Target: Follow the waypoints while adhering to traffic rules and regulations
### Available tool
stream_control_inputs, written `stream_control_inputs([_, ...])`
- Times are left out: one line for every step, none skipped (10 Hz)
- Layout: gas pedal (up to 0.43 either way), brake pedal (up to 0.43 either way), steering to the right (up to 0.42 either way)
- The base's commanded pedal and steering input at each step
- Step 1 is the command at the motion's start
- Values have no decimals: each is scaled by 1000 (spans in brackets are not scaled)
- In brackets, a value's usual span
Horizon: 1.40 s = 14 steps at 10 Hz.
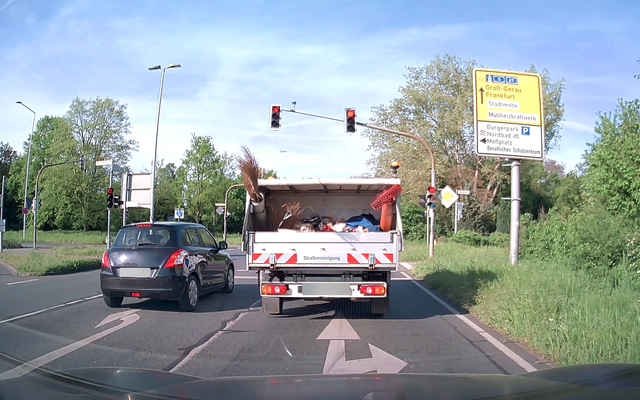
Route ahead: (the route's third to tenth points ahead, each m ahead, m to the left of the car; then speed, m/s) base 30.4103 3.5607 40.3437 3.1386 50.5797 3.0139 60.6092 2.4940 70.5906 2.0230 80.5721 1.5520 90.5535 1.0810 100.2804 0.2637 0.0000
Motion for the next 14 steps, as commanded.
stream_control_inputs([0, 274, -4])
stream_control_inputs([0, 274, -4])
stream_control_inputs([0, 274, -4])
stream_control_inputs([0, 274, -4])
stream_control_inputs([0, 274, -4])
stream_control_inputs([0, 274, -4])
stream_control_inputs([0, 274, -4])
stream_control_inputs([0, 274, -4])
stream_control_inputs([0, 274, -4])
stream_control_inputs([0, 274, -4])
stream_control_inputs([0, 274, -4])
stream_control_inputs([0, 274, -4])
stream_control_inputs([0, 274, -4])
stream_control_inputs([0, 244, -4])
